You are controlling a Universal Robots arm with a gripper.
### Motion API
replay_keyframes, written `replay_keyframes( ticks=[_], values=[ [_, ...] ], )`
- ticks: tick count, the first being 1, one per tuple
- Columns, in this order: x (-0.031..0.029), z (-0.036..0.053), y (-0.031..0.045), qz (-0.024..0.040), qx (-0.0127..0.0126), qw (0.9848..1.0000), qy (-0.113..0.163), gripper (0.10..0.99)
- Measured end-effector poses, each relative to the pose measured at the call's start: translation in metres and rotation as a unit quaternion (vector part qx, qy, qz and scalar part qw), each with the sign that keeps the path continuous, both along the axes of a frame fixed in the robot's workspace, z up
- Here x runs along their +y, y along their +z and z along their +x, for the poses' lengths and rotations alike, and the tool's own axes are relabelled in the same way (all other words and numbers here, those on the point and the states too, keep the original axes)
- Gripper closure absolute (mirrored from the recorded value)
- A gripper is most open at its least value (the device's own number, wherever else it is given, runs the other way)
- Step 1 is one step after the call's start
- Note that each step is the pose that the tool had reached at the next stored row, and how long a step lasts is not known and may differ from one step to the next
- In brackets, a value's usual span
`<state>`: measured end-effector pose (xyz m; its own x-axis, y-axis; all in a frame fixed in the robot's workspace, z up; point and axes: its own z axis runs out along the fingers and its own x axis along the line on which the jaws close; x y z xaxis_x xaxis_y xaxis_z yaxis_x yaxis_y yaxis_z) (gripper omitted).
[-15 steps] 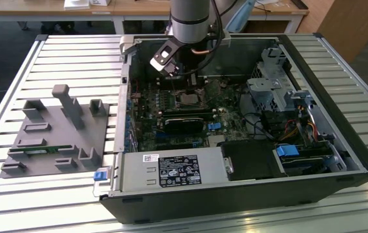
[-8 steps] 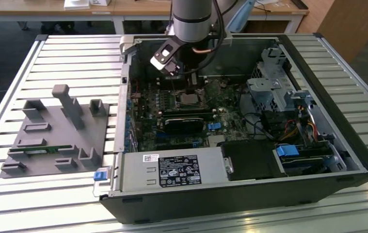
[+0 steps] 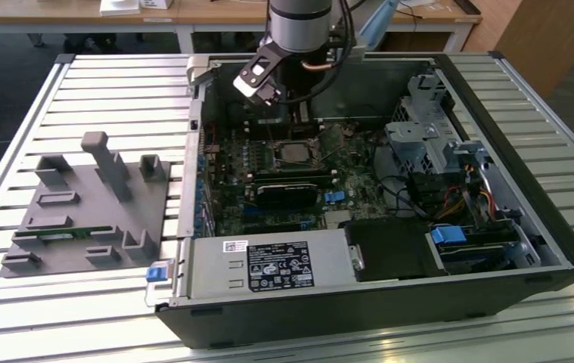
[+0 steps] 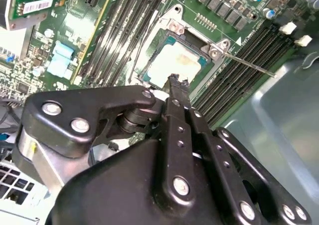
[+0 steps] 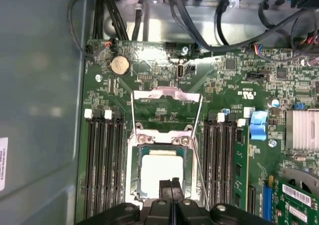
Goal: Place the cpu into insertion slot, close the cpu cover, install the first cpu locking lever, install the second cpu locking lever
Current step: 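Close the cpu cover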
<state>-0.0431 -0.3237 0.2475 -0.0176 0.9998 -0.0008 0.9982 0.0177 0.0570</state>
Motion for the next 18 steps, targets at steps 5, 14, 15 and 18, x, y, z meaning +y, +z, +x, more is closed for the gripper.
replay_keyframes(
  ticks=[5, 14, 15, 18],
  values=[
    [-0.0023, -0.0001, 0.0000, 0.0000, 0.0000, 1.0000, 0.000, 0.980],
    [-0.0065, 0.0034, -0.0001, -0.0001, 0.0001, 1.0000, 0.000, 0.980],
    [-0.0065, 0.0049, -0.0003, 0.0000, 0.0000, 1.0000, 0.000, 0.980],
    [-0.0065, 0.0080, -0.0002, -0.0001, 0.0000, 1.0000, 0.000, 0.980]
  ],
)
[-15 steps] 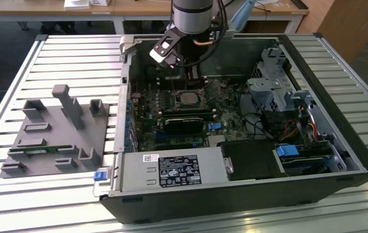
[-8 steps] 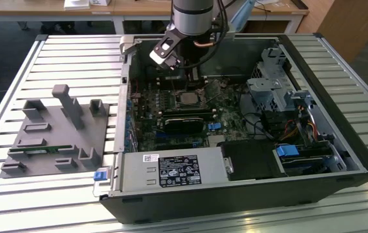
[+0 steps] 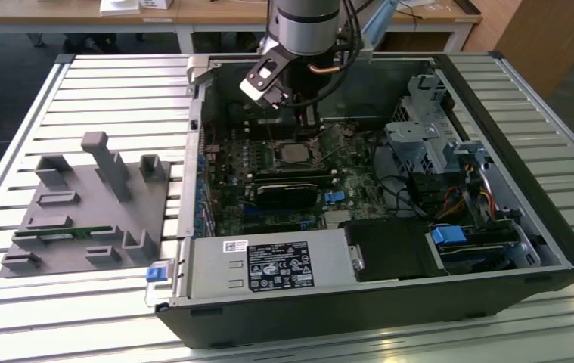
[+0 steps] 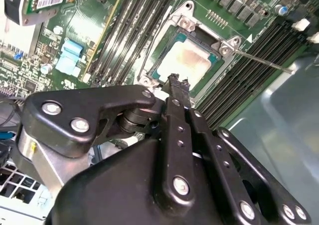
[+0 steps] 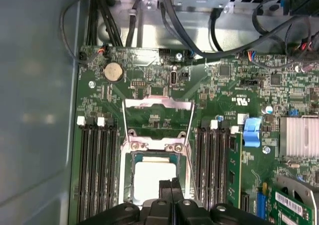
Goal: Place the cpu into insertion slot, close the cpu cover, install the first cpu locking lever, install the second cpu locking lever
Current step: 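Close the cpu cover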
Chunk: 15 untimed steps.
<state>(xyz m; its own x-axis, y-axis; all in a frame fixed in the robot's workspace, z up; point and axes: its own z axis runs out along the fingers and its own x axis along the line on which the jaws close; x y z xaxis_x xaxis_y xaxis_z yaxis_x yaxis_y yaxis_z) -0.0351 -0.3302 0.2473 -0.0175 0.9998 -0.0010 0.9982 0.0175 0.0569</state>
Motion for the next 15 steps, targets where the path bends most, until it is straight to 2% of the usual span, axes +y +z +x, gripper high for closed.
replay_keyframes(
  ticks=[4, 10, 15],
  values=[
    [0.0001, 0.0003, 0.0008, -0.0001, 0.0001, 1.0000, 0.000, 0.980],
    [0.0000, 0.0004, 0.0079, 0.0000, 0.0000, 1.0000, 0.000, 0.980],
    [0.0000, 0.0029, 0.0083, 0.0000, 0.0001, 1.0000, 0.000, 0.980]
  ],
)
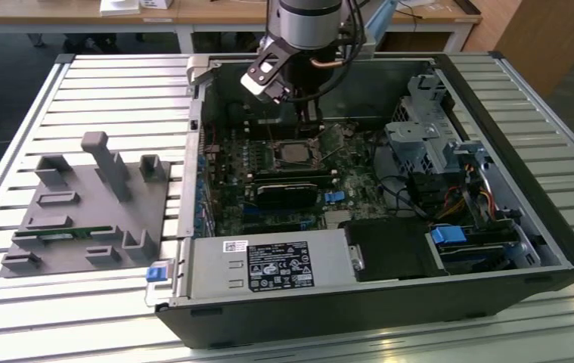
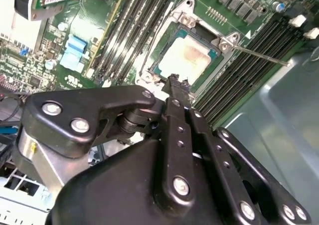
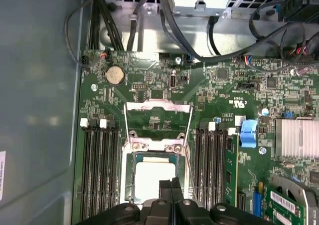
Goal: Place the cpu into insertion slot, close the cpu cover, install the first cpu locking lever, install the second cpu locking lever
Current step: 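Close the cpu cover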
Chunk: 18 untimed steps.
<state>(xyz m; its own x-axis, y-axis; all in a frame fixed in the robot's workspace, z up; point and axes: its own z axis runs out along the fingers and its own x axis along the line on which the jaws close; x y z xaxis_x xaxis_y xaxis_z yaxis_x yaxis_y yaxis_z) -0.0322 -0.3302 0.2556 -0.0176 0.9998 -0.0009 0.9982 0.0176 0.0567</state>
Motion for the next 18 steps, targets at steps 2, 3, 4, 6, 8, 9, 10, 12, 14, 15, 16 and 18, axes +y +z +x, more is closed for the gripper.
replay_keyframes(
  ticks=[2, 3, 4, 6, 8, 9, 10, 12, 14, 15, 16, 18],
  values=[
    [0.0000, 0.0038, 0.0000, 0.0001, 0.0001, 1.0000, 0.000, 0.980],
    [0.0000, 0.0059, 0.0000, 0.0002, 0.0001, 1.0000, 0.000, 0.980],
    [0.0000, 0.0086, 0.0000, 0.0004, 0.0001, 1.0000, 0.000, 0.980],
    [-0.0001, 0.0120, 0.0006, 0.0008, 0.0002, 1.0000, 0.000, 0.980],
    [0.0000, 0.0128, 0.0048, 0.0010, 0.0002, 1.0000, 0.000, 0.980],
    [0.0000, 0.0130, 0.0075, 0.0010, 0.0002, 1.0000, 0.000, 0.980],
    [0.0000, 0.0132, 0.0096, 0.0009, 0.0002, 1.0000, 0.000, 0.980],
    [0.0000, 0.0150, 0.0099, 0.0017, 0.0002, 1.0000, 0.000, 0.980],
    [0.0000, 0.0195, 0.0100, 0.0035, 0.0009, 1.0000, 0.001, 0.980],
    [0.0000, 0.0220, 0.0101, 0.0054, 0.0014, 1.0000, 0.003, 0.980],
    [0.0000, 0.0246, 0.0101, 0.0071, 0.0019, 1.0000, 0.004, 0.980],
    [0.0001, 0.0309, 0.0100, 0.0095, 0.0036, 0.9999, 0.005, 0.980]
  ],
)
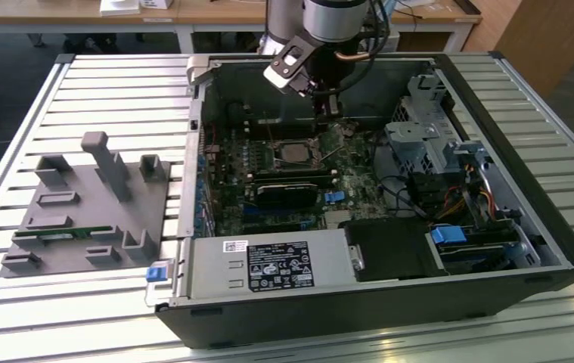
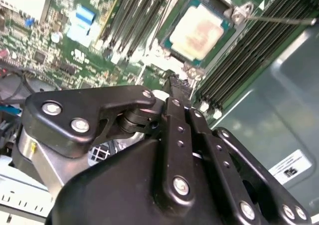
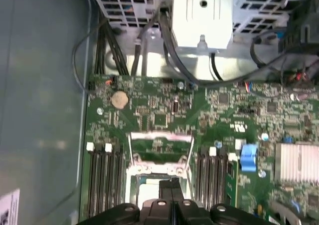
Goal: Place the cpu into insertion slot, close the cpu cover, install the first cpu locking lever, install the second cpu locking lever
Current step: 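Close the cpu cover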
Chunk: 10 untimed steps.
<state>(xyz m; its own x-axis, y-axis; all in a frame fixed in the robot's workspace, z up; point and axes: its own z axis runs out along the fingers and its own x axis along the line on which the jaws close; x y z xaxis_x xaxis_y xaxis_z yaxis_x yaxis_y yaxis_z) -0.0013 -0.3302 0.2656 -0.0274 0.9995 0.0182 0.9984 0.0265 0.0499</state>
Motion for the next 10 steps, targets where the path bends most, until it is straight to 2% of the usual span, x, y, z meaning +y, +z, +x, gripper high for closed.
replay_keyframes(
  ticks=[3, 10],
  values=[
    [0.0002, 0.0082, -0.0006, 0.0002, 0.0019, 1.0000, 0.000, 0.980],
    [0.0029, 0.0201, -0.0029, 0.0001, 0.0036, 1.0000, 0.001, 0.980]
  ],
)
